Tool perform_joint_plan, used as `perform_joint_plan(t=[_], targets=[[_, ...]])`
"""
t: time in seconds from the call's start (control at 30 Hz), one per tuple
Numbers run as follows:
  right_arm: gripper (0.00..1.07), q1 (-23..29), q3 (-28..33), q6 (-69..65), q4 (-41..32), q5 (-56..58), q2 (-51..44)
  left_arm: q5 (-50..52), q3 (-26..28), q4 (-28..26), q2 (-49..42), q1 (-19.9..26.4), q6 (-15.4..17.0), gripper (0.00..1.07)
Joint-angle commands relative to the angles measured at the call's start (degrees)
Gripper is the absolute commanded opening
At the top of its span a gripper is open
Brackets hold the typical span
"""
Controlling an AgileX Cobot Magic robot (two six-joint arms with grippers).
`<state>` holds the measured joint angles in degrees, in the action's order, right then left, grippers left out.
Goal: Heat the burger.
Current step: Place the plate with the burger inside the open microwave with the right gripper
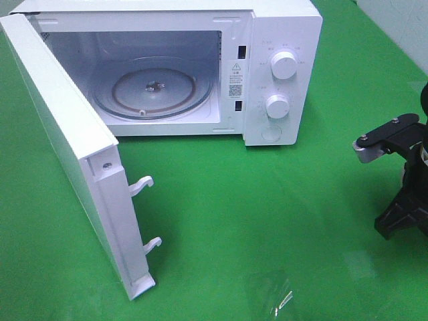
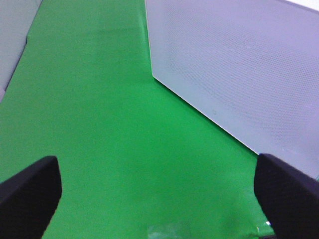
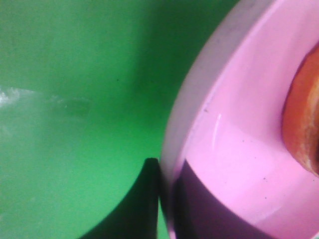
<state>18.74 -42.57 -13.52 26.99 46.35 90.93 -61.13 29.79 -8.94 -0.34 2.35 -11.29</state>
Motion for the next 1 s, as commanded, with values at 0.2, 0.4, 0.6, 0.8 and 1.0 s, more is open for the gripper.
perform_joint_plan(t=[0.2, 0.4, 0.6, 0.8, 1.0], targets=[[0.0, 3.6, 0.1, -1.8, 4.0, 5.0, -3.3, -0.4, -0.1, -0.2, -0.3, -0.2, 0.1, 0.98], [0.0, 7.3, 0.1, -1.8, 4.0, 7.3, -5.3, -0.4, -0.1, -0.2, -0.3, -0.2, 0.1, 0.98], [0.0, 9.3, 0.1, -1.9, 4.0, 8.5, -6.9, -0.4, -0.1, -0.2, -0.3, -0.2, 0.1, 0.98], [0.0, 12.8, 2.1, -2.3, 4.2, 8.7, -10.6, -0.4, -0.1, -0.2, -0.3, -0.2, 0.1, 0.98], [0.01, 16.0, 4.4, -2.3, 4.4, 8.7, -13.2, -0.4, -0.1, -0.2, -0.3, -0.2, 0.1, 0.98]])
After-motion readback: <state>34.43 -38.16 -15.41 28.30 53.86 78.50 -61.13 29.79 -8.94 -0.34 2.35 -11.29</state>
